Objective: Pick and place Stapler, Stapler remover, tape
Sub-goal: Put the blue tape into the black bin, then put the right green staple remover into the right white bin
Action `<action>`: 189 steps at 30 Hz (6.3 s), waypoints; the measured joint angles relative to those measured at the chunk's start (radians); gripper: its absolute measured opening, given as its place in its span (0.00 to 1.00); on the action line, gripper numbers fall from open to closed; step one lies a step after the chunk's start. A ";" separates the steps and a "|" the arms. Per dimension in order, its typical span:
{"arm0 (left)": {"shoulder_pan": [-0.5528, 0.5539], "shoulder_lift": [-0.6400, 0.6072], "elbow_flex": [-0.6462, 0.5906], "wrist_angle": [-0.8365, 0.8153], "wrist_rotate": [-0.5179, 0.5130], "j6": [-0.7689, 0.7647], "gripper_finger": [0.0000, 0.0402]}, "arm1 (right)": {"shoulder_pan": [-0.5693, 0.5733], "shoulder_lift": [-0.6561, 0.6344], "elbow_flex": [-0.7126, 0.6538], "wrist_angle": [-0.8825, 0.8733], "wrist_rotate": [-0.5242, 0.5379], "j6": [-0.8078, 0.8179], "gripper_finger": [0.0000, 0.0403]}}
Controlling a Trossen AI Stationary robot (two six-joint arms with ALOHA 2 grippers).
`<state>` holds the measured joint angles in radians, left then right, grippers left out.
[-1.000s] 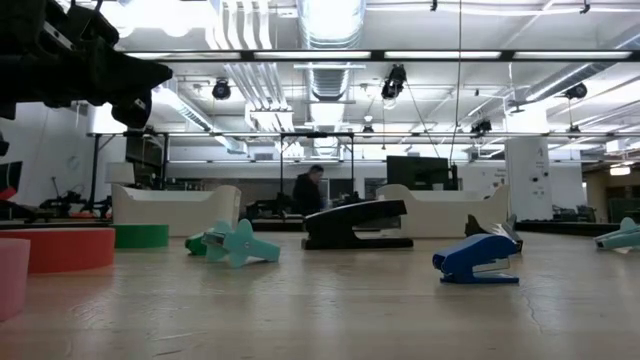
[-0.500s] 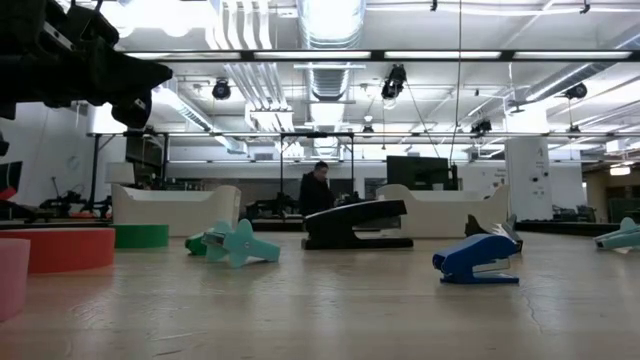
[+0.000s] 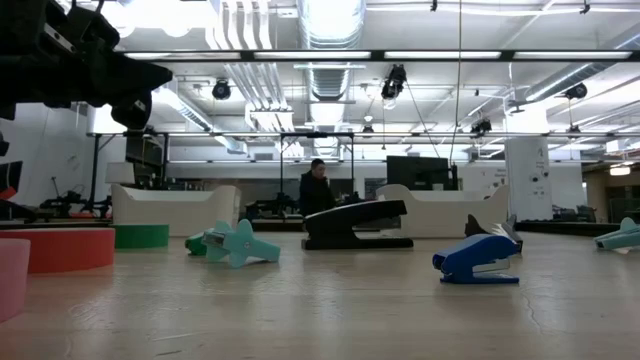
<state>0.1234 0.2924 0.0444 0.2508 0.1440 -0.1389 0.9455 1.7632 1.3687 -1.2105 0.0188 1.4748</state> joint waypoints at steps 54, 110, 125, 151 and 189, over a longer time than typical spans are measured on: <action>0.000 0.000 0.000 -0.001 0.000 0.000 0.06 | -0.041 -0.062 -0.152 0.231 -0.053 0.182 0.36; 0.000 0.000 0.000 -0.006 0.000 0.000 0.06 | -0.487 -0.201 -0.373 -0.027 0.016 -0.367 0.25; 0.000 0.000 0.000 -0.009 0.000 0.000 0.06 | -0.528 -0.210 -0.497 0.067 0.016 -0.438 0.29; 0.000 0.000 0.000 -0.013 0.000 0.000 0.06 | -0.528 -0.202 -0.562 0.146 0.036 -0.454 0.07; 0.000 0.000 0.000 -0.013 0.000 0.000 0.06 | -0.877 -0.202 -0.206 0.142 0.350 -0.852 0.02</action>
<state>0.1238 0.2924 0.0444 0.2382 0.1440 -0.1389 0.0688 1.5608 1.1628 -1.0686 0.3691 0.6230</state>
